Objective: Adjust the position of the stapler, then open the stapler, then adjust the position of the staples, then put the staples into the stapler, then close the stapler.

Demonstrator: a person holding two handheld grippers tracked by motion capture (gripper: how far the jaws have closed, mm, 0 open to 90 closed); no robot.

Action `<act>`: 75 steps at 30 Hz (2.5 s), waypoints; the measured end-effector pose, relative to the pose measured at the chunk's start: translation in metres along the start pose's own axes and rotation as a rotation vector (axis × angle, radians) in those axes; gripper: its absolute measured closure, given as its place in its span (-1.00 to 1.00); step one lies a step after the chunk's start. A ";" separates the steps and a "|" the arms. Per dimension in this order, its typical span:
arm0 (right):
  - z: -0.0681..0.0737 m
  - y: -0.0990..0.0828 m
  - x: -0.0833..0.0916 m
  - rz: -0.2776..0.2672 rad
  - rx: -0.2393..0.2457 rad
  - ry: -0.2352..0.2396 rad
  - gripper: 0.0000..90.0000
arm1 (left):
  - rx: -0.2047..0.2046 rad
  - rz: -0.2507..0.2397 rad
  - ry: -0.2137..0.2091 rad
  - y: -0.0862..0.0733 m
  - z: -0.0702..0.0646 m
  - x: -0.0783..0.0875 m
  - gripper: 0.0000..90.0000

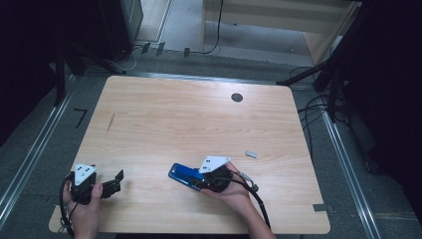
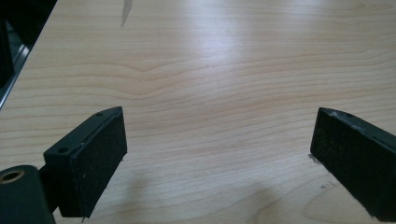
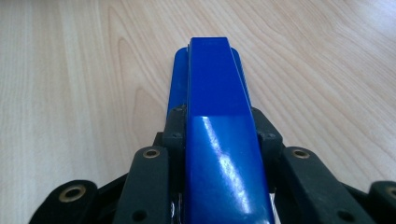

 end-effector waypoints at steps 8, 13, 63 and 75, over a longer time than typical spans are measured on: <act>0.012 -0.008 0.008 -0.002 0.023 0.013 0.49 | -0.034 -0.032 -0.066 0.006 -0.031 0.010 -0.92; 0.017 -0.011 0.011 -0.012 0.034 0.020 0.49 | -0.050 -0.031 -0.116 0.007 -0.053 0.012 -0.92; 0.017 -0.058 0.070 -0.192 -0.318 -0.181 1.00 | -0.316 0.087 -0.519 -0.023 -0.223 -0.001 1.00; 0.016 -0.059 0.067 -0.182 -0.341 -0.193 1.00 | -0.295 0.103 -0.519 -0.023 -0.223 -0.005 1.00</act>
Point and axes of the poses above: each handheld gripper's, and its own axes: x roughly backward along the jaws, y roughly out of its top, z roughly to its left, the point moved 10 cm from there along -x, roughly forward along the jaws, and after that the axes turned 2 degrees about y, right-handed, at the moved point
